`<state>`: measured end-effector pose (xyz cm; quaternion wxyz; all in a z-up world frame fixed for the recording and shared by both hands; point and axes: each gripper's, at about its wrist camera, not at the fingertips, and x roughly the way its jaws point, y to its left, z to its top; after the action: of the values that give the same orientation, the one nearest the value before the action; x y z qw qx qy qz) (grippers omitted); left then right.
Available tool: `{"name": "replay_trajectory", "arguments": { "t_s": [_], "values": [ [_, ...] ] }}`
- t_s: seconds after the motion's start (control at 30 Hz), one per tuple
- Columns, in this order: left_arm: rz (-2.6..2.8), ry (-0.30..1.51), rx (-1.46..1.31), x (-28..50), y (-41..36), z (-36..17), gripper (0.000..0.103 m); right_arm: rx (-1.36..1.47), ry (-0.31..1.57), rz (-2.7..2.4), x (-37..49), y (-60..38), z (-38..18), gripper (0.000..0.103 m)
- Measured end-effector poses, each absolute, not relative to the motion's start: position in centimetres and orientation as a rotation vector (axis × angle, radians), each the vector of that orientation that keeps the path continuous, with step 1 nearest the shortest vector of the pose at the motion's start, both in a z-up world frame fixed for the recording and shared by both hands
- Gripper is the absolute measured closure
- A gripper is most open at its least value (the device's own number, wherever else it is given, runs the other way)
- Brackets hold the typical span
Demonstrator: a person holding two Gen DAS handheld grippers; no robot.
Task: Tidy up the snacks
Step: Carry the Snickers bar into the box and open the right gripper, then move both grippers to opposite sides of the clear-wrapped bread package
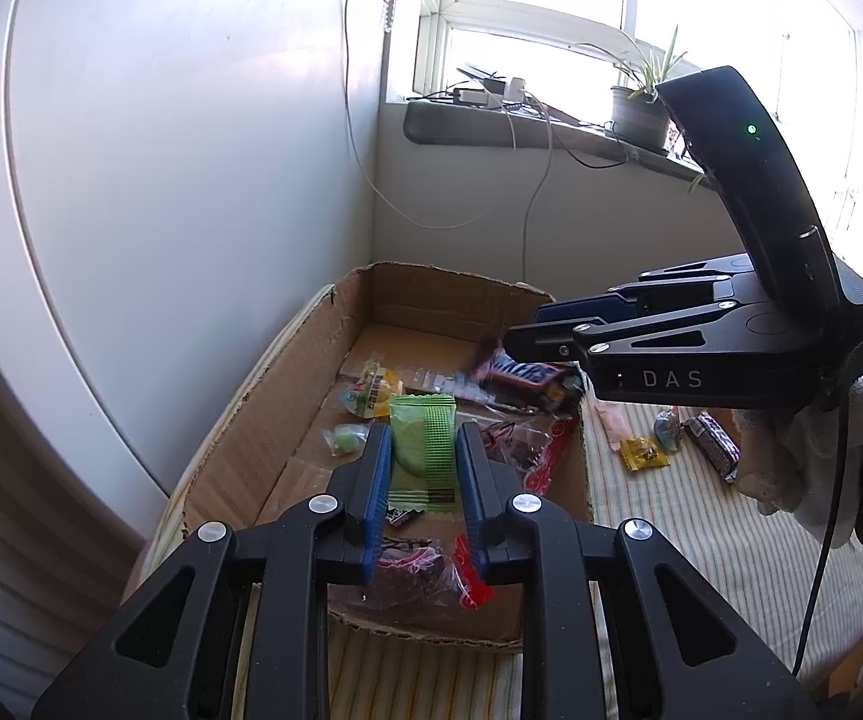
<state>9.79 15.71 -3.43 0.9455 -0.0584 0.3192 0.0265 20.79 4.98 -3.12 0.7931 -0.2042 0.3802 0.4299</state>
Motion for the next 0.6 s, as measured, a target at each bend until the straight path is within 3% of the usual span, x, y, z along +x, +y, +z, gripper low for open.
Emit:
{"name": "replay_trajectory", "arguments": {
  "t_s": [0.07,0.1,0.17,0.23,0.33,0.6],
  "values": [
    [0.06,0.652,-0.116,9.8,15.7,-3.4,0.077,-0.437,0.813,0.921,20.8,4.9,-3.0,0.068],
    [0.062,0.651,-0.115,9.8,15.6,-3.4,0.069,-0.437,0.81,0.917,20.8,4.9,-2.9,0.062],
    [0.067,0.645,-0.112,9.6,15.6,-3.4,0.059,-0.431,0.794,0.908,20.8,4.7,-2.6,0.032],
    [0.068,0.644,-0.111,9.6,15.5,-3.3,0.055,-0.416,0.771,0.898,20.7,4.3,-2.2,0.025],
    [0.072,0.64,-0.111,9.3,15.3,-3.2,0.045,-0.393,0.768,0.893,20.8,3.8,-1.7,0.023],
    [0.065,0.628,-0.108,8.7,14.2,-2.6,0.045,-0.386,0.766,0.863,20.4,2.1,-1.1,0.023]
  ]
}}
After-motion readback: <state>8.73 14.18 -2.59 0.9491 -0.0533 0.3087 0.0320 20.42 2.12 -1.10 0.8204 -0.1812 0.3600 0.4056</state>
